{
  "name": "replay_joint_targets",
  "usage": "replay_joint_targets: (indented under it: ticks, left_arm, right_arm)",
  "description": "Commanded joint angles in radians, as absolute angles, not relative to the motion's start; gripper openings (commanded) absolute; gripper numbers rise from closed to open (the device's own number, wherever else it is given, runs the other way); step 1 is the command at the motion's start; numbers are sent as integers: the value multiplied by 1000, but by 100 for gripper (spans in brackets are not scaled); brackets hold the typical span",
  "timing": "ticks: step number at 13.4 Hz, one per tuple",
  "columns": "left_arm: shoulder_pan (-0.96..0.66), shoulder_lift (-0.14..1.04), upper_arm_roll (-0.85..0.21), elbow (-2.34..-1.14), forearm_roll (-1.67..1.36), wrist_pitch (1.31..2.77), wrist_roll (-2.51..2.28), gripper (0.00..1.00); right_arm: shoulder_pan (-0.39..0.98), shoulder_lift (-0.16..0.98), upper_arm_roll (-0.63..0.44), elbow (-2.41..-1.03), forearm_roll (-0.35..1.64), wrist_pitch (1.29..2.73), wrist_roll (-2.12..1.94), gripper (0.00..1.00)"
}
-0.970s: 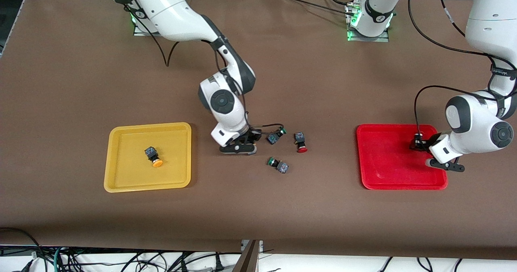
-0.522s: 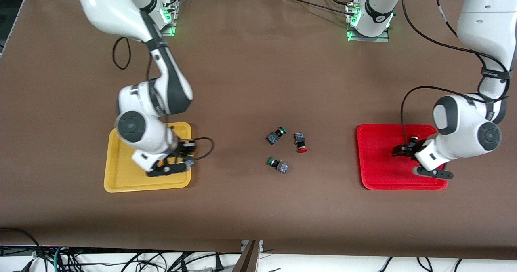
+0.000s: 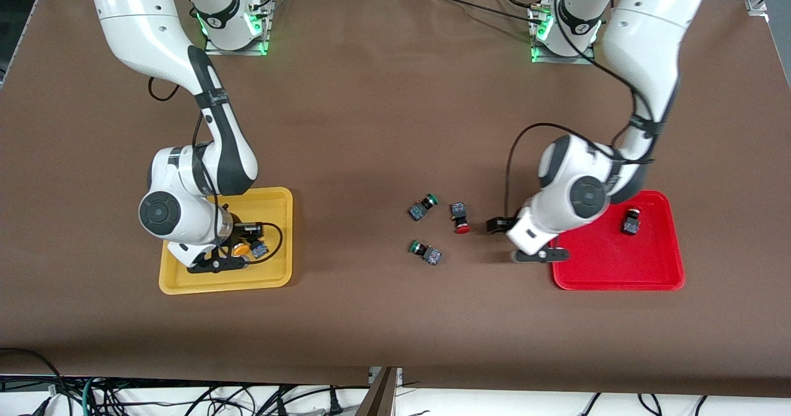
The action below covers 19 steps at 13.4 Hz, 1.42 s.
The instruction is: Place red and yellow buttons in trays
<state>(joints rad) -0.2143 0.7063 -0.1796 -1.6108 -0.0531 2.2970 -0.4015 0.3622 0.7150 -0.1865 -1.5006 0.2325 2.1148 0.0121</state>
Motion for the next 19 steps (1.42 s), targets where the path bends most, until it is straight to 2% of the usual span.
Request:
replay_joint_targets:
  ticks: [1, 3, 6, 7, 8, 10, 12, 14, 15, 19]
  left_arm:
    - [-274, 761, -161, -1552, -38, 2309, -483, 100]
    - [-310, 773, -158, -1554, -38, 2335, -497, 100]
    - [-351, 799, -150, -1557, -35, 2378, -564, 100]
    - [-359, 801, -149, -1562, -29, 2385, -566, 80]
    - [-359, 799, -149, -1565, -17, 2385, -571, 47]
    - [-359, 798, -149, -1569, -6, 2384, -606, 0]
    - [-353, 782, -149, -1568, -6, 2367, -618, 0]
    - [-319, 747, -147, -1559, -3, 2285, -592, 0]
    - [-295, 718, -144, -1559, 11, 2252, -545, 0]
    - [-91, 635, -146, -1568, 17, 2113, -183, 0]
  right_arm:
    - [382, 652, -173, -1499, 273, 2106, 75, 99]
    - [432, 594, -179, -1499, 259, 2074, 144, 99]
    - [440, 426, -181, -1503, 213, 1903, 204, 99]
    - [440, 351, -186, -1508, 180, 1822, 209, 100]
    - [440, 280, -192, -1514, 146, 1753, 209, 100]
    - [428, 166, -198, -1525, 104, 1633, 196, 100]
    - [343, 44, -167, -1610, 92, 1588, 164, 100]
    - [176, -49, -39, -1690, 86, 1583, 95, 100]
    - [138, -70, -11, -1719, 72, 1592, 84, 100]
    - [138, -48, -3, -1717, 22, 1637, 55, 100]
